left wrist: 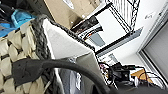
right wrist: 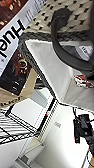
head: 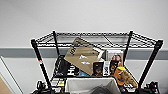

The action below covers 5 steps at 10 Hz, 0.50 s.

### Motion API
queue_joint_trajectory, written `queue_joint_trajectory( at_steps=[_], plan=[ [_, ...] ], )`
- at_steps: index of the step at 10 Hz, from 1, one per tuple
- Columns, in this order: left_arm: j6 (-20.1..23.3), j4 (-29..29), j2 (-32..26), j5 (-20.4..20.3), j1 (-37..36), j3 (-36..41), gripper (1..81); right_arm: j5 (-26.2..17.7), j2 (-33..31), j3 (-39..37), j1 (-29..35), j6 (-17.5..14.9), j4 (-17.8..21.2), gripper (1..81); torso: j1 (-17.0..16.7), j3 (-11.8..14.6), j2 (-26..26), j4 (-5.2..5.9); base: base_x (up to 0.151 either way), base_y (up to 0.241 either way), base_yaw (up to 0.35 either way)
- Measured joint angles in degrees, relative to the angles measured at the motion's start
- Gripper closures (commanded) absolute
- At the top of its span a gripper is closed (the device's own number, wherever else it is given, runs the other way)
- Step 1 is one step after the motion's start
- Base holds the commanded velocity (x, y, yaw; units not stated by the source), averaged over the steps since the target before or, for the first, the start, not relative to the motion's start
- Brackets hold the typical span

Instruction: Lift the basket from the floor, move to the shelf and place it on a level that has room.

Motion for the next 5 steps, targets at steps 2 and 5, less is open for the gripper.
queue_joint_trajectory(
  at_steps=[2, 5],
  plan=[
    [-1.68, -0.04, -1.12, 1.34, -2.54, 1.29, 81.1, -0.94, -1.22, 1.49, 2.73, 0.02, 1.62, 81.1, 0.0, 0.0, 0.0, 0.0, 0.0, 0.0, 0.0],
    [-5.27, -0.02, -2.17, 3.24, -8.9, 2.69, 81.1, -2.16, -2.69, 3.52, 8.37, 0.05, 4.53, 81.1, 0.0, 0.0, 0.0, 0.0, 0.0, 0.0, 0.0]
  ],
)
